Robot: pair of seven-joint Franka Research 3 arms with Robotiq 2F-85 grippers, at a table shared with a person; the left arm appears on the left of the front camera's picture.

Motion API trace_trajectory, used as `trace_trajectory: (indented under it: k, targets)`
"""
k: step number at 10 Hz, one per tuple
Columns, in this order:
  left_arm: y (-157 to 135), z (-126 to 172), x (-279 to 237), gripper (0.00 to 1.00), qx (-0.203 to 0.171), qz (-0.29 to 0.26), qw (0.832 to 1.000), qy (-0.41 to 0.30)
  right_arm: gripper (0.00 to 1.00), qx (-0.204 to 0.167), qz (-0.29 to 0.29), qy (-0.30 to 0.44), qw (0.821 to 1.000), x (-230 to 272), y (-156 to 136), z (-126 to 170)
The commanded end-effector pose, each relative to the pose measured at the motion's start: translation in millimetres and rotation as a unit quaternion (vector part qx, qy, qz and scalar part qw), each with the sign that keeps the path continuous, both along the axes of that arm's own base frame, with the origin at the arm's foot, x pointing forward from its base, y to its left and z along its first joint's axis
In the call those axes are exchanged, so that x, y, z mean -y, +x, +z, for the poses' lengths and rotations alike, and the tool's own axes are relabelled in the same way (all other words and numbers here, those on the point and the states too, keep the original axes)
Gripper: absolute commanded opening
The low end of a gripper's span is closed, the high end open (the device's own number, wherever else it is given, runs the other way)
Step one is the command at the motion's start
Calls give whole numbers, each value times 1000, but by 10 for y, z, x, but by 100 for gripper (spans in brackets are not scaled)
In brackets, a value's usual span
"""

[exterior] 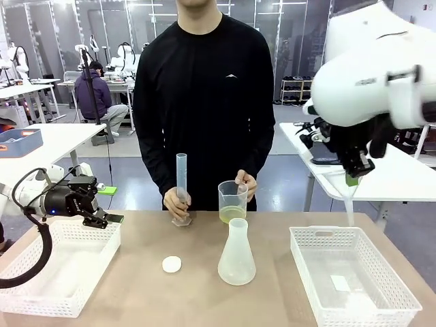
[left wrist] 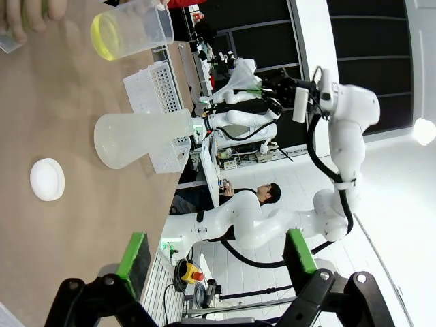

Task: Prepare the solutions needed for the experiment.
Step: Pick up the Plastic Funnel and insert it into the Big flask.

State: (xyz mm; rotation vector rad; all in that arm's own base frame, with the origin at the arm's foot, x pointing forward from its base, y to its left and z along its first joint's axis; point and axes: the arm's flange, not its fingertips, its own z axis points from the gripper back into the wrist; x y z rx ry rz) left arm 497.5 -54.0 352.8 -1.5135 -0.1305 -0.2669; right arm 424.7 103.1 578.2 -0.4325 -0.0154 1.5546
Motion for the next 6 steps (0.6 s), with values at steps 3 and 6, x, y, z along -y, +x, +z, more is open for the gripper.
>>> trace_trajectory:
  k: [3, 6]
  targets:
    - [-1, 16, 8, 100, 1, -1, 1000, 1, 0, 113, -18, -10, 993, 3, -503, 0]
    - [-1, 16, 8, 100, 1, -1, 1000, 1, 0, 95, -6, -9, 995, -10, -475, 136]
